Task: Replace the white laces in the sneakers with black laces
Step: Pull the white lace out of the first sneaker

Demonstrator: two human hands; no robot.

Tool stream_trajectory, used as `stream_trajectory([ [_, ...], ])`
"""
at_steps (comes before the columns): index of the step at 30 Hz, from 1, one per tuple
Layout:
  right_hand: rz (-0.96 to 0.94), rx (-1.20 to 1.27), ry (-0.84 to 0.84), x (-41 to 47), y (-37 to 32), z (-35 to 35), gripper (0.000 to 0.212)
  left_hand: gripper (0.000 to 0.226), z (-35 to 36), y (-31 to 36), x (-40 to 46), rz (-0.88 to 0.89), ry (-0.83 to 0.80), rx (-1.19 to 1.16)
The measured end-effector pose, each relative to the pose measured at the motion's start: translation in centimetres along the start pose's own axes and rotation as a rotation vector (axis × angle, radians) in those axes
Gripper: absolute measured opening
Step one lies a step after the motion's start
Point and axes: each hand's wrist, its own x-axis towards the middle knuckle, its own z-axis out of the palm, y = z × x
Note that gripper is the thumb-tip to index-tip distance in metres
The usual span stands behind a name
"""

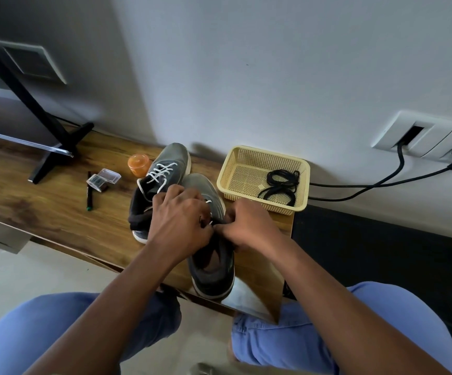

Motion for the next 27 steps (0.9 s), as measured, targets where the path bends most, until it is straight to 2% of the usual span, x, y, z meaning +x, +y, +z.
stream_trajectory([
  [3, -0.017, -0.03, -0.009, -0.1, -0.3, 0.1, 0.032, 0.019, -0.8, -1.1, 0.2, -0.031, -0.005, -0.171],
  [8, -0.056, -0.061, 0.021, -0.4, 0.0, -0.1, 0.03, 0.017, -2.8, -1.8, 0.5, -0.153, 0.131, -0.372],
  [10, -0.047, -0.054, 0.013, -0.5, -0.1, -0.1, 0.026, 0.016, -3.6, -2.3, 0.6, -0.232, 0.185, -0.361],
  [12, -0.073, -0.055, 0.023, -0.8, -0.4, 0.1, 0.021, 0.007, -3.8, -3.0, 0.5, -0.331, 0.236, -0.22],
  [13, -0.112, -0.049, 0.044, -1.0, -0.6, 0.3, 0.023, 0.014, -3.8, -3.1, 0.5, -0.375, 0.238, -0.145],
  [15, -0.221, -0.068, 0.094, -1.3, -1.1, 0.9, 0.031, 0.048, -3.5, -3.0, 0.4, -0.43, 0.209, -0.104],
  [17, -0.293, -0.123, 0.15, -1.6, -1.7, 1.7, 0.03, 0.06, -3.8, -2.6, 0.2, -0.356, 0.245, -0.148],
  [18, -0.319, -0.146, 0.183, -1.6, -1.9, 2.2, 0.029, 0.054, -4.1, -2.6, 0.1, -0.273, 0.234, -0.171],
  [20, -0.37, -0.188, 0.245, -1.6, -2.2, 3.0, 0.029, 0.034, -4.6, -2.8, -0.6, -0.146, 0.044, -0.216],
  [21, -0.387, -0.21, 0.264, -1.5, -2.2, 3.3, 0.029, 0.031, -4.8, -2.5, -1.0, -0.115, -0.096, -0.226],
  [23, -0.4, -0.249, 0.283, -1.4, -2.3, 3.7, 0.025, 0.041, -4.2, -2.1, -1.8, -0.071, -0.292, -0.198],
  [25, -0.405, -0.254, 0.323, -1.2, -2.4, 3.8, 0.018, 0.052, -3.1, -1.7, -2.0, -0.052, -0.311, -0.171],
  [27, -0.416, -0.233, 0.385, -1.1, -2.4, 4.0, 0.01, 0.052, -2.1, -1.6, -1.6, -0.074, -0.243, -0.184],
])
